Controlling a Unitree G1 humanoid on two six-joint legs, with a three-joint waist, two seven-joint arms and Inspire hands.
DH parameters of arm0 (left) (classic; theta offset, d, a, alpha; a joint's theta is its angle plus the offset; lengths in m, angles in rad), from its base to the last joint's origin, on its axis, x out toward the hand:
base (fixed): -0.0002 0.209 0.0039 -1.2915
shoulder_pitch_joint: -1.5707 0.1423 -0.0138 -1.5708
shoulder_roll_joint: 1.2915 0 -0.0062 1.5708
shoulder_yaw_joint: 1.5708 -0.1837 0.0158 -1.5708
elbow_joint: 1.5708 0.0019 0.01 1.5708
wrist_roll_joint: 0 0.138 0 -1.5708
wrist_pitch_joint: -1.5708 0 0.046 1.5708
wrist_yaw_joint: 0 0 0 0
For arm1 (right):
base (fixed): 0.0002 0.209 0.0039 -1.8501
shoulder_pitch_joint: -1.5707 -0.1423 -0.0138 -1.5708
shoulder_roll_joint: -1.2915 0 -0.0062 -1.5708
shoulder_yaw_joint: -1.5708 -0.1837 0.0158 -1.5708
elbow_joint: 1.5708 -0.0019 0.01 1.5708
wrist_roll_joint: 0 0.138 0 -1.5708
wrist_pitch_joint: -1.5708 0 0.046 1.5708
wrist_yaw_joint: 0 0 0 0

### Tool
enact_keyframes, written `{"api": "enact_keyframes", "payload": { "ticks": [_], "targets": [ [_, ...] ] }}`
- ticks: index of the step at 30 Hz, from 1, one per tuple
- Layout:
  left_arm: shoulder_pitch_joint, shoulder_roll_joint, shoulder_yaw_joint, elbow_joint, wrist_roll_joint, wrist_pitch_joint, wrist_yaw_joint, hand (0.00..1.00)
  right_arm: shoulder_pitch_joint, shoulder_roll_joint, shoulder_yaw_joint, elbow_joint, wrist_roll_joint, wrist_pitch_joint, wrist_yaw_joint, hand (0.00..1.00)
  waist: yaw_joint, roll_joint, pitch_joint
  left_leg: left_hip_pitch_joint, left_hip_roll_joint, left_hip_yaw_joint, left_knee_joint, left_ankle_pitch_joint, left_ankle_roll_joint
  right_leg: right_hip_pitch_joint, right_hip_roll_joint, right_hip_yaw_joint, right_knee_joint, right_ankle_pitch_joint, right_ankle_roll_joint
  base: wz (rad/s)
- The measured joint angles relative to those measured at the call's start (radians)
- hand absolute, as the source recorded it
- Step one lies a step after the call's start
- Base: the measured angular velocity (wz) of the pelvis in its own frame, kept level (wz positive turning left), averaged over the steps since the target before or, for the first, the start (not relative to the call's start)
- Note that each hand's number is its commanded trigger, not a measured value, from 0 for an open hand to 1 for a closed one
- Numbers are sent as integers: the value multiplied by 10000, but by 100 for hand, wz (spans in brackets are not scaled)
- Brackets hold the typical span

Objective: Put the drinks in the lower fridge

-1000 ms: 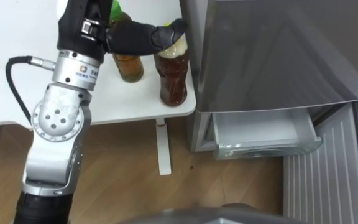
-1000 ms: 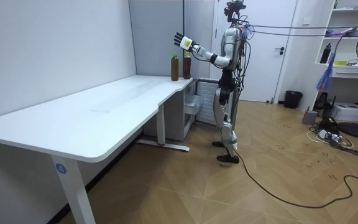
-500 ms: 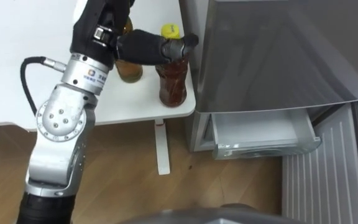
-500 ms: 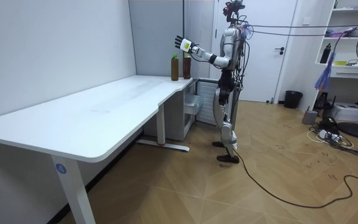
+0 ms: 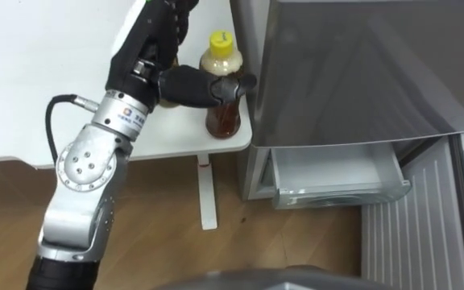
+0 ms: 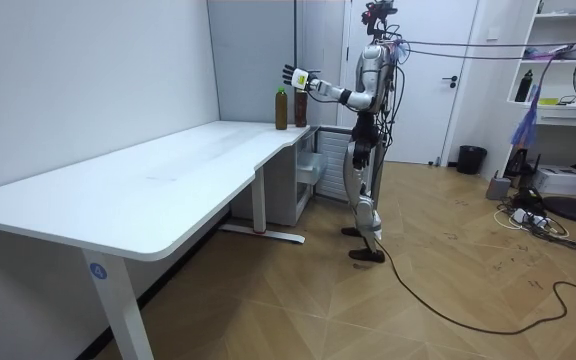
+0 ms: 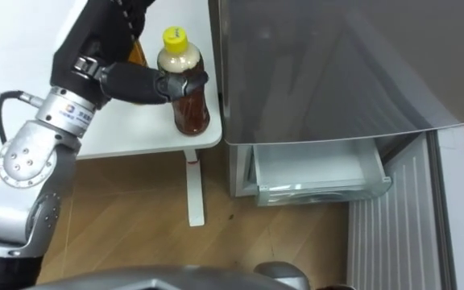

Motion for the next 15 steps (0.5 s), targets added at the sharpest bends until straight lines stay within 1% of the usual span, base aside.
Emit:
{"api": "enact_keyframes", "payload": {
  "ticks": [6,9,11,15],
  "targets": [
    [71,0,-1,32,-1,1,2,0,-27,-13,-5,-24,-2,23,-3,0,-2,53,19,-1,-2,0,2,0,0,5,-2,-2,-6,0,0,0],
    [139,0,-5,409,6,1,33,0,-22,-18,-12,-30,-1,23,-30,0,-13,94,33,-1,-1,0,-2,0,0,8,-1,-1,-14,0,0,0],
    [140,0,-11,900,6,5,107,0,-26,-17,-7,-66,8,19,-68,0,-14,117,39,-3,0,-1,-2,1,-1,9,-1,-2,-14,0,0,0],
    [172,-1,-16,1069,5,2,237,0,-28,-18,-8,-236,25,-5,-255,0,-14,76,65,-6,-2,-1,-4,1,-1,5,-2,2,-18,-1,0,0]
  ]
}}
